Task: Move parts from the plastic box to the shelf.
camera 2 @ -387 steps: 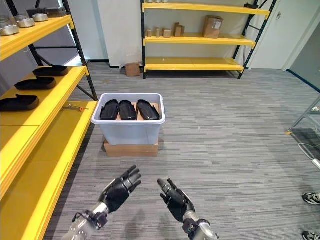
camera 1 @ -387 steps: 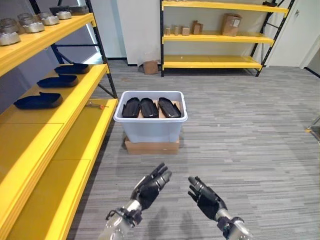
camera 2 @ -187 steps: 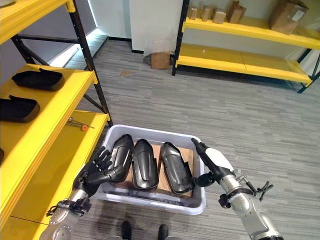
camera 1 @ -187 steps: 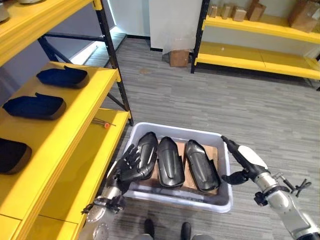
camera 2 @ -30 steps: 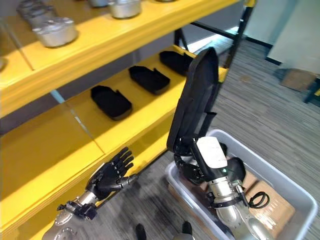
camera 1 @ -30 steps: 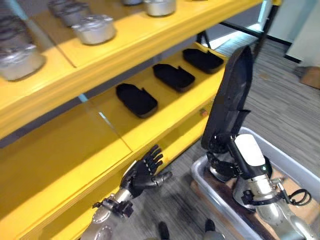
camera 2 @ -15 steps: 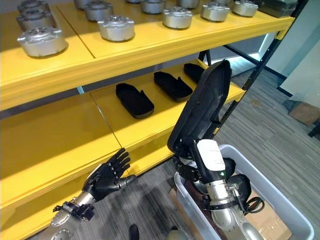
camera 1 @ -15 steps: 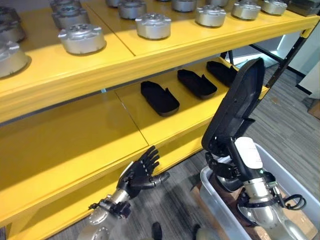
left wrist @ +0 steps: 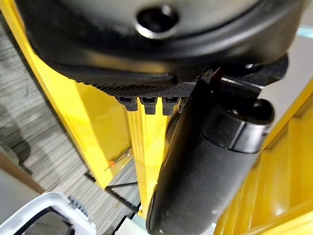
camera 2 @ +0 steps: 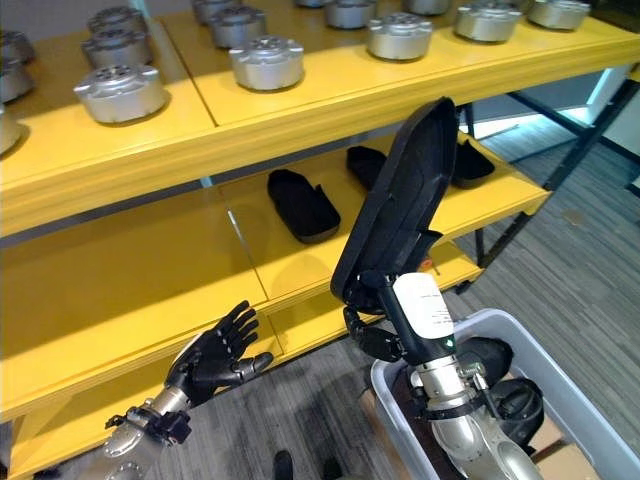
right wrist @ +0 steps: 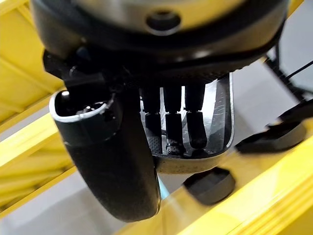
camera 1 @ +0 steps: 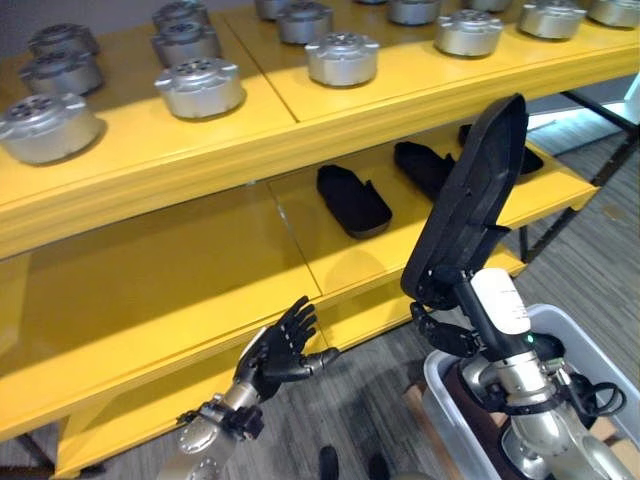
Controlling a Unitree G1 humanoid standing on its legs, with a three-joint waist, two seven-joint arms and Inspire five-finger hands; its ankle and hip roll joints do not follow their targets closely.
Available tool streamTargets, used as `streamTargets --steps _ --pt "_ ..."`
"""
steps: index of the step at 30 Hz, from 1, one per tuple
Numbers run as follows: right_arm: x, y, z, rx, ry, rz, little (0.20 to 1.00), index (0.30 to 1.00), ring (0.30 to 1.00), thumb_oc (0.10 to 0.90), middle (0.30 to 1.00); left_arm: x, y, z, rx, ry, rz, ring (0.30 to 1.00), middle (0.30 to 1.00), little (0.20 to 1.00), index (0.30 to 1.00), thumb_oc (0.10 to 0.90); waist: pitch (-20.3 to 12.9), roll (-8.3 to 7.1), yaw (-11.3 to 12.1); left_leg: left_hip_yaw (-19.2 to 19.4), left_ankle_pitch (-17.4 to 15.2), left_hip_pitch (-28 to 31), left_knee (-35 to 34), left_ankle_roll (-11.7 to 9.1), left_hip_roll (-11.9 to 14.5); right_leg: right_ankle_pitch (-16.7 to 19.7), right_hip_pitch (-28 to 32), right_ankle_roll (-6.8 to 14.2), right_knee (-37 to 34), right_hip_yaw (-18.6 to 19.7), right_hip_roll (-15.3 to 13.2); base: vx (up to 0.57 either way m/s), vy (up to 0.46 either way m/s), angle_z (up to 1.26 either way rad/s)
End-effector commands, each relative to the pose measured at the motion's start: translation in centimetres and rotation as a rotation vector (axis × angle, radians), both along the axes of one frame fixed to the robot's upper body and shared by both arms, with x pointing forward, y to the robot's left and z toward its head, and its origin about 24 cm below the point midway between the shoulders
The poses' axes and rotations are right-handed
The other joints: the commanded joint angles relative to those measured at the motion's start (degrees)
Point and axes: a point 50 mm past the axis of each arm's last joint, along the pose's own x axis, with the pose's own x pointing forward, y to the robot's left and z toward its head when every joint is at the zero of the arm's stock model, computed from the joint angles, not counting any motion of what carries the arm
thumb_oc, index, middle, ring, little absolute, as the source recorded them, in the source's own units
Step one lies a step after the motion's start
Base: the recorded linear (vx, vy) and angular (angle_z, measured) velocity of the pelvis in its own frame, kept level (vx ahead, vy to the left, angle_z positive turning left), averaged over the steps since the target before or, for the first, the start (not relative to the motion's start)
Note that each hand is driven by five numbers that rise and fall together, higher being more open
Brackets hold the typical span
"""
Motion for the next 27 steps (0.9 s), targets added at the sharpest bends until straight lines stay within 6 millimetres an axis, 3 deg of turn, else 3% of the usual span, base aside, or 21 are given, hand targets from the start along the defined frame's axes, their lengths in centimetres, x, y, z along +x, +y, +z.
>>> streamTargets --steps 1,5,8,13,15,20,22,23,25,27 --pt "1.0 1.8 5.9 0.044 -0.311 0.158 0.3 0.3 0.3 0.4 0.3 1.4 -0.3 3.9 -0.059 -0.225 0.0 1.0 1.0 1.0 1.0 0.9 -2.41 0.1 -0.69 0.42 -7.19 5.54 0.31 1.54 4.64 -2.41 -3.56 4.2 4.22 4.83 1.73 0.1 0.231 0.32" --pt "0.9 1.3 6.5 0.039 -0.291 0.187 0.3 0.3 0.3 0.4 0.3 1.4 -0.1 4.0 -0.077 -0.232 0.029 1.0 1.0 1.0 1.0 0.9 -2.16 0.57 -0.37 -2.78 4.11 4.31 -8.03 -3.69 13.86 -3.62 -0.63 4.48 2.62 6.11 -0.3 0.1 0.289 -0.02" --pt "0.8 0.8 6.8 0.063 -0.286 0.183 0.3 0.3 0.3 0.4 0.3 1.4 -0.2 3.6 -0.109 -0.222 0.021 1.0 1.0 1.0 1.0 0.9 -1.5 1.69 -1.33 0.53 3.33 4.86 -8.1 -4.7 16.74 -4.17 -1.13 5.82 3.88 3.33 -3.84 0.06 0.503 -0.09" --pt "0.8 0.4 5.7 0.097 -0.281 0.105 0.3 0.3 0.3 0.4 0.3 1.0 -0.4 3.3 -0.091 -0.228 -0.016 1.0 1.0 1.0 1.0 0.9 -1.19 3.21 -1.93 0.77 0.51 7.65 -8.36 -4.29 13.96 -3.11 -2.77 7.85 5.12 2.55 -6.67 0.05 0.402 -0.03" --pt "0.6 -0.4 4.5 0.145 -0.274 0.016 0.3 0.3 0.3 0.4 0.3 0.6 -0.1 3.1 -0.062 -0.234 -0.053 1.0 1.0 1.0 1.0 0.9 -1.29 3.16 -2.22 1.66 -2.19 8.69 -7.43 -3.26 11.3 -1.29 -3.0 10.03 4.19 2.52 -8.53 0.08 0.52 0.32" --pt "-0.4 -1.5 3.6 0.222 -0.252 -0.103 0.3 0.3 0.3 0.4 0.3 0.3 -0.3 3.2 -0.039 -0.233 -0.117 1.0 1.0 1.0 1.0 0.9 -1.73 2.77 -3.37 4.73 -4.76 9.36 -7.46 -0.66 7.63 2.68 -3.89 12.5 2.33 1.54 -11.95 0.04 0.321 0.26" --pt "-0.3 -1.5 3.4 0.251 -0.239 -0.121 0.3 0.3 0.3 0.4 0.3 0.3 -0.3 3.0 -0.039 -0.226 -0.115 1.0 1.0 1.0 1.0 0.9 -1.71 2.68 -3.33 6.99 -4.96 10.03 -8.07 -0.19 7.35 2.63 -4.75 12.44 3.69 -0.25 -11.76 0.01 0.222 0.22" --pt "-0.2 -0.9 3.2 0.287 -0.215 -0.086 0.3 0.3 0.3 0.4 0.3 0.1 0.3 3.0 -0.029 -0.218 -0.063 1.0 1.0 1.0 1.0 0.9 -1.35 2.51 -2.81 12.17 -5.53 11.35 -8.95 0.76 7.33 0.28 -6.11 12.49 8.15 -6.64 -10.26 0.05 0.201 0.0" --pt "-0.3 -0.5 3.1 0.299 -0.205 -0.069 0.3 0.3 0.3 0.4 0.3 0.2 0.5 3.2 -0.018 -0.218 -0.046 1.0 1.0 1.0 1.0 0.9 -1.33 2.49 -2.78 12.98 -6.97 11.77 -9.12 1.87 6.84 -3.76 -6.36 12.02 11.25 -8.14 -7.85 0.03 0.18 -0.87" --pt "-0.5 -0.5 3.0 0.282 -0.208 -0.06 0.3 0.3 0.3 0.4 0.3 0.6 0.3 3.5 -0.023 -0.223 -0.047 1.0 1.0 1.0 1.0 0.9 -1.29 2.25 -3.21 12.28 -7.33 11.17 -8.81 2.7 6.07 -5.47 -7.15 10.61 12.14 -6.62 -5.53 -0.02 0.093 -1.18"
